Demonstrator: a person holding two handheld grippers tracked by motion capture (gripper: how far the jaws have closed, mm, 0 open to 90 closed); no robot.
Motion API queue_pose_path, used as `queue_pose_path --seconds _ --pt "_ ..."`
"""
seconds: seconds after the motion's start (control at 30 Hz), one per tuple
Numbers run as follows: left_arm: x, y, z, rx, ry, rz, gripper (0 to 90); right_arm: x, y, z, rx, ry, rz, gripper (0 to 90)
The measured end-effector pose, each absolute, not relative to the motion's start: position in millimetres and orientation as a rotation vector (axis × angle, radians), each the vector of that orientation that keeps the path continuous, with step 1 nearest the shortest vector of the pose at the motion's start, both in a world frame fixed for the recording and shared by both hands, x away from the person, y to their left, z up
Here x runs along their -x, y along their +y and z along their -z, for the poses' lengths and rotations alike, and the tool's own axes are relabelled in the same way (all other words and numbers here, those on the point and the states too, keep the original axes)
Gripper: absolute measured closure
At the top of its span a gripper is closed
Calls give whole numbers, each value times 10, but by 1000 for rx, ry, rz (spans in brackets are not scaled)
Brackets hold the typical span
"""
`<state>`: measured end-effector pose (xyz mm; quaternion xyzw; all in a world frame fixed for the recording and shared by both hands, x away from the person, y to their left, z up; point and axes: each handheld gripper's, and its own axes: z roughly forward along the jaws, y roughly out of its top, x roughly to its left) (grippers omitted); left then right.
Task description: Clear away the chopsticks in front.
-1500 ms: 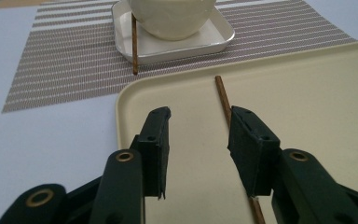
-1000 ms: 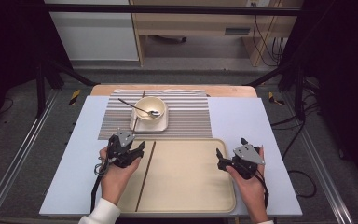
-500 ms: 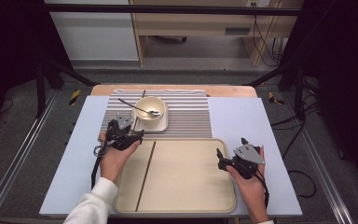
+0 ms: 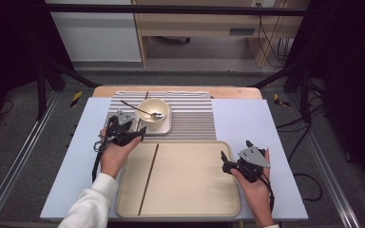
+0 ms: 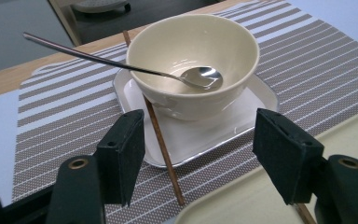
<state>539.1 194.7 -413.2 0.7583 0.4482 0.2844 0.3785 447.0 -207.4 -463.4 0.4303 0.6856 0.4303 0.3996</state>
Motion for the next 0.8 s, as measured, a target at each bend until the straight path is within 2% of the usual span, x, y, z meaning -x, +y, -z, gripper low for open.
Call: queue_pose_path --seconds 0.07,0.17,0.4,0.57,0.8 --pt "-5426 1988 4137 -1931 1165 -702 363 -4472 -2075 4634 -1087 1732 -1089 51" --pt "-5458 2047 4146 -1911 1236 -641 442 -4471 -2074 4633 -1086 1732 -1089 51" --pt "-5550 2143 4200 -1898 1282 -639 551 -4472 -2072 4634 -1087 1735 -1088 51" --pt "-5667 2119 4311 -1933 1276 -659 590 -4472 -2068 4636 -1080 1739 -1083 51" --pt "-5850 2125 4434 -1915 1316 -616 629 -4475 -2075 4638 -1084 1739 -1078 51"
